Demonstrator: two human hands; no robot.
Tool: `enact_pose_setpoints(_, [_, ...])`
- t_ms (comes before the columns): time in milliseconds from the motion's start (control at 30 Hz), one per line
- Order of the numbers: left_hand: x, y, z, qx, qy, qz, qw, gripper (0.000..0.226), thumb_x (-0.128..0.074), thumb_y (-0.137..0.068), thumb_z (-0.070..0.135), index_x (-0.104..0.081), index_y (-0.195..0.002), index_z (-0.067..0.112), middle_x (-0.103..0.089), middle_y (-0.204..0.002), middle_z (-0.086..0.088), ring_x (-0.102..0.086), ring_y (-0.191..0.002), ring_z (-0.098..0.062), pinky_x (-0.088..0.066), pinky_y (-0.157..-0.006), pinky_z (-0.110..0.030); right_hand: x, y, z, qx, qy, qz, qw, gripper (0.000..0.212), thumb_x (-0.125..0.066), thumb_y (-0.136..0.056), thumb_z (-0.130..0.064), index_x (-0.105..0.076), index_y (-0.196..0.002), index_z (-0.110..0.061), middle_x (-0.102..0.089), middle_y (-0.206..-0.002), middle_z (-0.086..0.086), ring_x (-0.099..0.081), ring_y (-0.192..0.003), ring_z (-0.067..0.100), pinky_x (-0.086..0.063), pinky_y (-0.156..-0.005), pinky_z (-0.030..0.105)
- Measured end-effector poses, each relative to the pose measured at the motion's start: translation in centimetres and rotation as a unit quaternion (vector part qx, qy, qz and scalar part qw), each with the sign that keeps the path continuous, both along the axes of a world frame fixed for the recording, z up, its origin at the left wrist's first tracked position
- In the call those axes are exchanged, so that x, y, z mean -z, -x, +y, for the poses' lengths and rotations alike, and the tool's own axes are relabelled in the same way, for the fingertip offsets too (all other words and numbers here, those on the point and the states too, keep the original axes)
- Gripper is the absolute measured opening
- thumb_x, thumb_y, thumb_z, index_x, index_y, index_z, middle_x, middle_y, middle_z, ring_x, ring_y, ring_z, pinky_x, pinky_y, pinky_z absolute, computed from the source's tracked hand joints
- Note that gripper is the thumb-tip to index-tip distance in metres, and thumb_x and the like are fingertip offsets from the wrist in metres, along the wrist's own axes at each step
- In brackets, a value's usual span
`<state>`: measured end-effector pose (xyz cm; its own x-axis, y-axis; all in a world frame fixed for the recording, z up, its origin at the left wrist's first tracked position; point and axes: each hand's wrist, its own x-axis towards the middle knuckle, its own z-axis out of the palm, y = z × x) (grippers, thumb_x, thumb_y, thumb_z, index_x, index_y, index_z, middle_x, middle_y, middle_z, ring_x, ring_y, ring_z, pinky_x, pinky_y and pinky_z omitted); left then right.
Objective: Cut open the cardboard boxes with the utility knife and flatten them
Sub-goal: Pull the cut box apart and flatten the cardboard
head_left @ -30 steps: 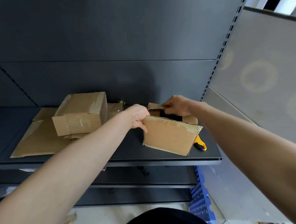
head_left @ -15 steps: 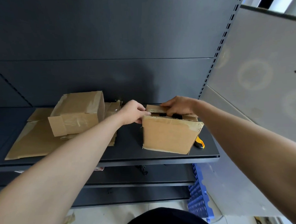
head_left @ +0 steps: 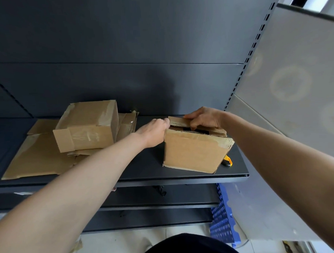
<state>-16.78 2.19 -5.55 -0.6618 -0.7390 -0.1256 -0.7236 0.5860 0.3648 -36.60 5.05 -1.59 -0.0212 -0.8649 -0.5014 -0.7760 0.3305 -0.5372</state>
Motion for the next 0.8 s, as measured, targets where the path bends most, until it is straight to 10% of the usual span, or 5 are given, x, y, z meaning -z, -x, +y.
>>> enact_pose_setpoints(233, [-0.2,-0.2,0.1,0.027,0.098,-0.051,0.994,0.04,-0.036,-0.084,-0.014,-0.044,-0.121,-0.003,-0.064,-0.097,-0.019,-0.06,-0.092,-0.034,-0.036,-0.066,-0.031,0.0,-0.1,-0.2,0.004,-0.014,-0.004,1.0,0.059,-0.061,-0.08,-0.012,-0.053,-0.135,-0.033,-0.055,-0.134,-0.001,-0.049,-0.119,0.02,-0.033,-0.101,0.032])
enact_pose_setpoints(433, [1.3,-1.7,-1.5,-0.013,-0.056,0.113,0.992,0.02,-0.042,-0.101,0.018,-0.057,-0.09,0.01,-0.062,-0.08,-0.004,-0.062,-0.084,-0.028,-0.048,-0.067,-0.036,0.0,-0.1,0.0,-0.003,-0.017,-0.005,1.0,0.058,-0.061,-0.08,-0.01,-0.054,-0.134,-0.032,-0.057,-0.132,-0.001,-0.05,-0.118,0.02,-0.034,-0.105,0.032])
enact_pose_setpoints(567, [1.8,-3.1,-1.5,-0.016,-0.19,0.183,0.964,0.022,-0.049,-0.099,0.025,-0.066,-0.105,0.013,-0.068,-0.096,-0.003,-0.066,-0.088,-0.017,-0.055,-0.079,-0.033,0.2,-0.1,-0.2,0.007,-0.012,0.001,1.0,0.058,-0.061,-0.079,-0.01,-0.055,-0.133,-0.032,-0.057,-0.131,-0.001,-0.05,-0.119,0.02,-0.033,-0.106,0.031])
enact_pose_setpoints(800, [1.2,-2.1,-1.5,0.004,-0.076,0.086,0.993,0.016,-0.051,-0.095,0.01,-0.064,-0.09,0.017,-0.063,-0.091,0.0,-0.056,-0.082,-0.013,-0.045,-0.07,-0.029,0.3,0.0,-0.2,0.006,-0.025,0.004,1.0,0.06,-0.062,-0.076,-0.01,-0.057,-0.131,-0.035,-0.056,-0.132,0.0,-0.048,-0.121,0.022,-0.034,-0.109,0.038])
